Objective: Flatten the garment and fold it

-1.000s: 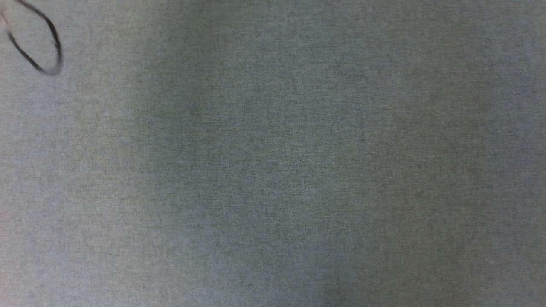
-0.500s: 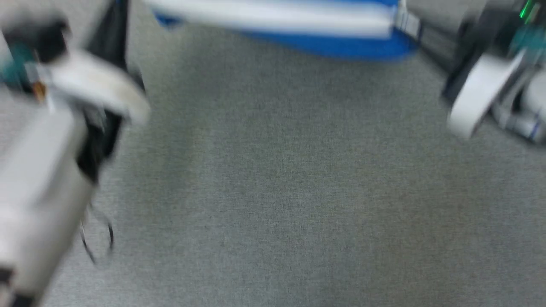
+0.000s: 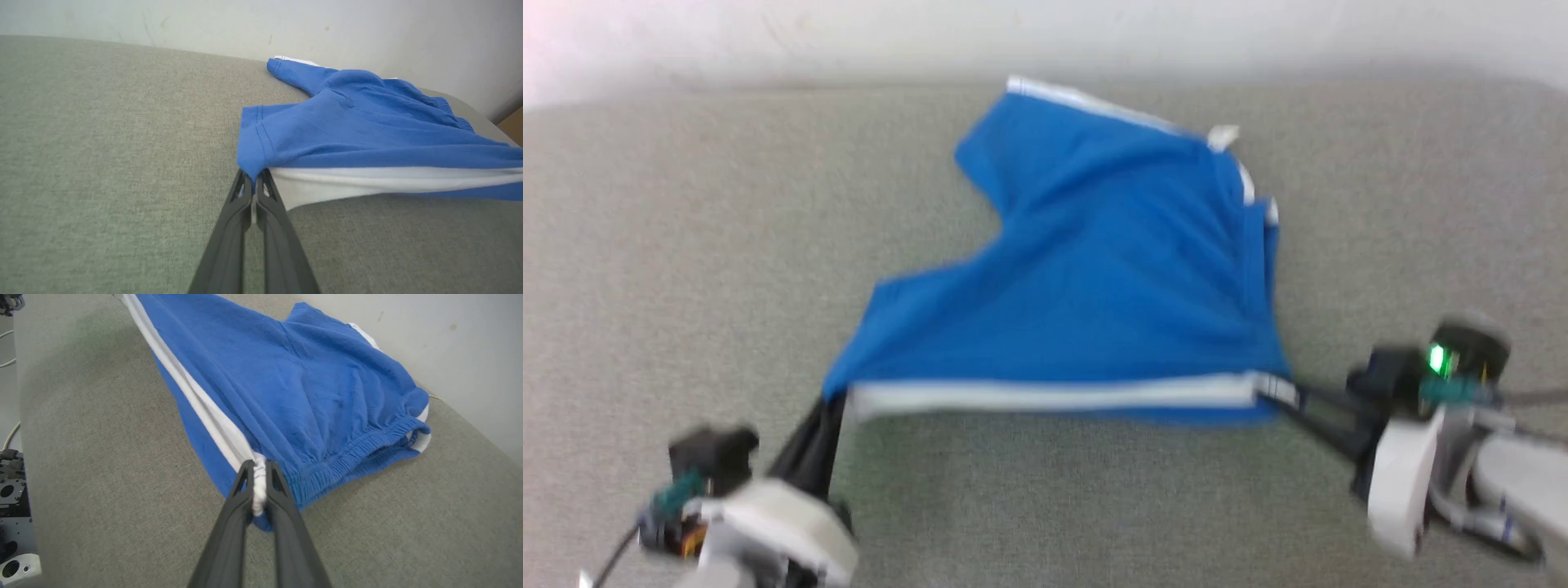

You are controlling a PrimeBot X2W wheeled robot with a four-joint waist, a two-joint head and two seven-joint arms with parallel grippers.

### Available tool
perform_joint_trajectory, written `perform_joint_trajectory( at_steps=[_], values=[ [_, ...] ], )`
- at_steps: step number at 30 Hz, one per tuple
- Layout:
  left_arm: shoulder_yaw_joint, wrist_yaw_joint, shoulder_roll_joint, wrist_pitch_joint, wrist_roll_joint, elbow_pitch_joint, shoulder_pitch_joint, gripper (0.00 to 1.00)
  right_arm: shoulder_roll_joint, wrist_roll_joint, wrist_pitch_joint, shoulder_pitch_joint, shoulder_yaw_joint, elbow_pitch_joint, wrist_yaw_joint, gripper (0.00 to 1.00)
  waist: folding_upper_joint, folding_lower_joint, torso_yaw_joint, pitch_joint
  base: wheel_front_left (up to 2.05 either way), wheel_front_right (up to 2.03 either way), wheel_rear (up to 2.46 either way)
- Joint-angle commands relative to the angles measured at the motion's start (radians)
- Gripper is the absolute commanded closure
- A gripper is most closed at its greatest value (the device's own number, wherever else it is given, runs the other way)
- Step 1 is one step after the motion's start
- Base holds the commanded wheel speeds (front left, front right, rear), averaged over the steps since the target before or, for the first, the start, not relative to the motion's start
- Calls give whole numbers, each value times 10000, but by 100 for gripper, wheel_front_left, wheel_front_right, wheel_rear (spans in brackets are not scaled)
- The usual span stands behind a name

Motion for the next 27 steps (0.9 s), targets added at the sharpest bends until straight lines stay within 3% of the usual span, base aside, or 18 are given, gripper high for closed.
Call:
perform_joint_trajectory(
  at_steps=[1, 9, 15, 22, 27],
  values=[
    [78, 133, 145, -29, -87, -52, 212, 100, -88, -17, 9, 259, 4, -33, -23, 100, 0, 4, 31, -549, 0, 0, 0],
    [-33, 741, 447, 61, -610, -623, 2466, 100, -225, -77, 75, 2822, -128, -459, -23, 100, 0, 4, 88, -1188, 0, 0, 0],
    [-17, 792, 425, 39, -958, -864, 3488, 100, -142, -191, 55, 4414, -720, -585, -23, 100, 0, 4, 201, -1401, 0, 0, 0],
    [-19, 690, 599, 61, -145, -1018, 2316, 100, 274, -877, 7, 4655, -2351, -970, -23, 100, 0, 4, 168, -1447, 0, 0, 0],
    [-50, 359, 659, 249, 438, -685, 679, 100, 678, -1222, 80, 4663, -3579, -1190, -23, 100, 0, 4, -112, -1152, 0, 0, 0]
  ],
)
